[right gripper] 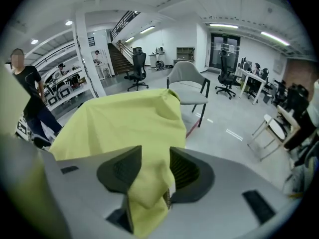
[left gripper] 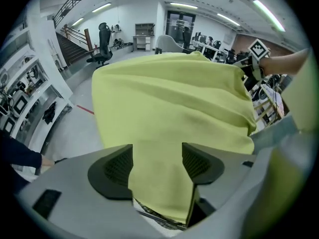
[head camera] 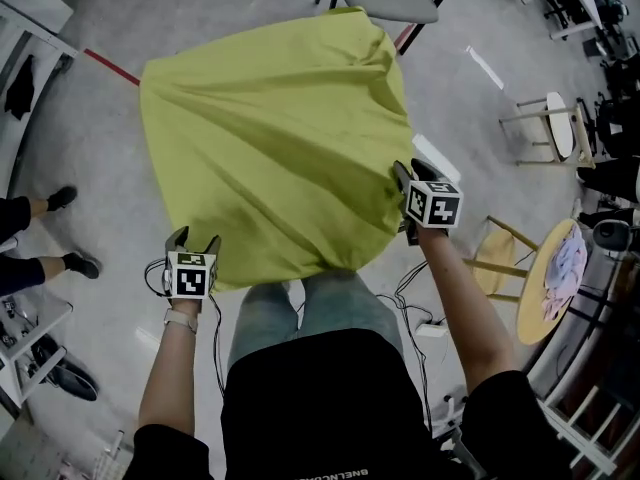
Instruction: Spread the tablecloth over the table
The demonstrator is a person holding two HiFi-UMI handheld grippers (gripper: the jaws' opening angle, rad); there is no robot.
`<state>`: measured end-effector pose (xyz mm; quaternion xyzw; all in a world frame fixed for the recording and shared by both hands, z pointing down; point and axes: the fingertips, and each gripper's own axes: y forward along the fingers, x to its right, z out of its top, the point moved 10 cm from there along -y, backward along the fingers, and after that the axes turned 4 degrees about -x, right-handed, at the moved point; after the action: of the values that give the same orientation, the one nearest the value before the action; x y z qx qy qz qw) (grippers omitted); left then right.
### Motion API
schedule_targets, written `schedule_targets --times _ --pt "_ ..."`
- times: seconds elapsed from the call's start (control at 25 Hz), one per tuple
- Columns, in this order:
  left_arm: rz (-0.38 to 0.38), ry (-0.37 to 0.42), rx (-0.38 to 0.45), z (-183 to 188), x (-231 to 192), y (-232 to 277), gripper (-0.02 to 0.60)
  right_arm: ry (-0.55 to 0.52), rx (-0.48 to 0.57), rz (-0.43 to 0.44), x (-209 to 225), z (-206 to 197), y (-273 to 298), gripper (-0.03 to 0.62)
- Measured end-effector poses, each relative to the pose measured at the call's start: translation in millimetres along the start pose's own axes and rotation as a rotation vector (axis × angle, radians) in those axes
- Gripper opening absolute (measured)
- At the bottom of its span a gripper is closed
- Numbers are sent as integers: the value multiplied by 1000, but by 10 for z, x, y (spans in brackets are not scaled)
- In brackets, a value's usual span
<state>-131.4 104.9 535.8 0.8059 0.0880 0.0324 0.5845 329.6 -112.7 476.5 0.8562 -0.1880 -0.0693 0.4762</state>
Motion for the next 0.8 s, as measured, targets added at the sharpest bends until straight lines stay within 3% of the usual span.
schedule_targets --times 0.4,0.68,0.76,0.8 --pt "-31 53 -9 -769 223 -9 322 -14 31 -44 -647 -717 -445 170" --pt "-36 80 68 -862 271 22 321 27 6 -30 -892 -1178 -626 170" --pt "-40 112 66 -852 300 13 291 37 -6 -27 -946 -1274 -653 170" --pt "-38 131 57 -850 319 5 222 41 -11 -25 -972 -1314 -661 170"
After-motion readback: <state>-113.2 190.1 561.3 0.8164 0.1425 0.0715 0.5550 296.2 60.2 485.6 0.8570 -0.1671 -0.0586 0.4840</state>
